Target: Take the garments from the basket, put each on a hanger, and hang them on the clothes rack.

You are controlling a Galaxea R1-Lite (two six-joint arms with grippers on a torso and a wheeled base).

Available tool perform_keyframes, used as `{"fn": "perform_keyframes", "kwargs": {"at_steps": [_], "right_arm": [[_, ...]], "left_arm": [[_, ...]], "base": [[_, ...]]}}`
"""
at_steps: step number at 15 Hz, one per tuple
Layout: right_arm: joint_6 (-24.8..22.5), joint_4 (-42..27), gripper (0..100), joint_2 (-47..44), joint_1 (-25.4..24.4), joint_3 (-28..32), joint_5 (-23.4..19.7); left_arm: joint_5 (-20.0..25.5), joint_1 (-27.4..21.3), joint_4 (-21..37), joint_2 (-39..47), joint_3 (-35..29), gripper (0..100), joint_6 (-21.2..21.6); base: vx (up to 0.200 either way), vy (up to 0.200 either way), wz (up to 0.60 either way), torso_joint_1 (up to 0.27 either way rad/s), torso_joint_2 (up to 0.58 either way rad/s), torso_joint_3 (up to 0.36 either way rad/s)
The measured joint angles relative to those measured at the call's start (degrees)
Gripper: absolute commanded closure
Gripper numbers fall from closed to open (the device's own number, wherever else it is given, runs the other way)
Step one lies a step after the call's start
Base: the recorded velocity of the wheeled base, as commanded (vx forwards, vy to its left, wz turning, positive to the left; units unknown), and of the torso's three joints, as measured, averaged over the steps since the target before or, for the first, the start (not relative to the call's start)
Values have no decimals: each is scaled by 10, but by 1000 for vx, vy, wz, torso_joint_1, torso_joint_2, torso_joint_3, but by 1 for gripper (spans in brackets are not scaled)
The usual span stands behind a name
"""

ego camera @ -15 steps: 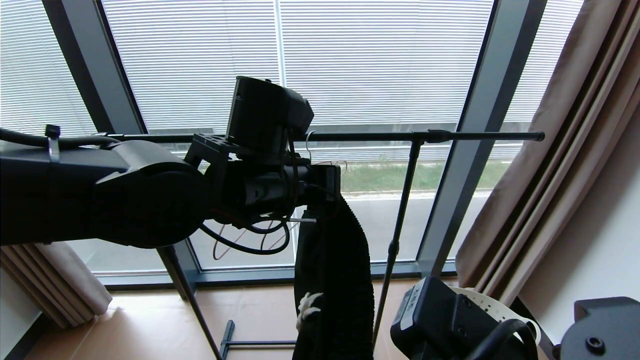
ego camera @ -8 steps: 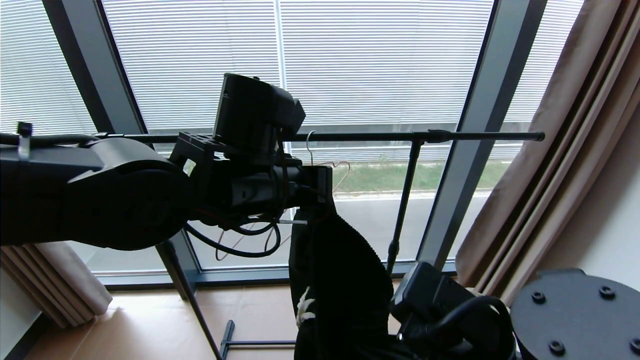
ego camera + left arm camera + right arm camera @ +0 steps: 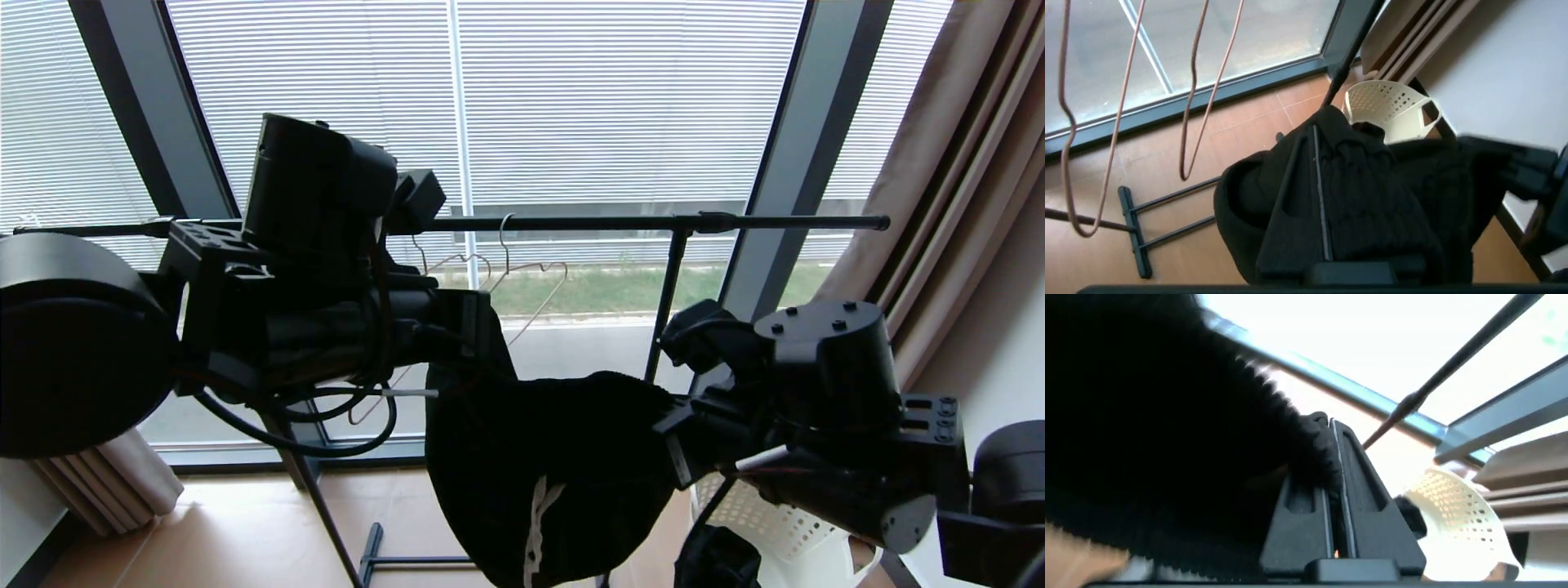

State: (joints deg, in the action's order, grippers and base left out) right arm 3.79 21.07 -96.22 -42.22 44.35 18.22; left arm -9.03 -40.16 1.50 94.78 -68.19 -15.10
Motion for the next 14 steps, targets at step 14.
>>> {"fn": "perform_keyframes", "kwargs": {"at_steps": [14], "right_arm": [[256,16,100,-87,-29,211,23]], "left_arm": [[58,-150,-46,-32,185,100,-21]], "base": [[0,0,0,0,0,0]]}}
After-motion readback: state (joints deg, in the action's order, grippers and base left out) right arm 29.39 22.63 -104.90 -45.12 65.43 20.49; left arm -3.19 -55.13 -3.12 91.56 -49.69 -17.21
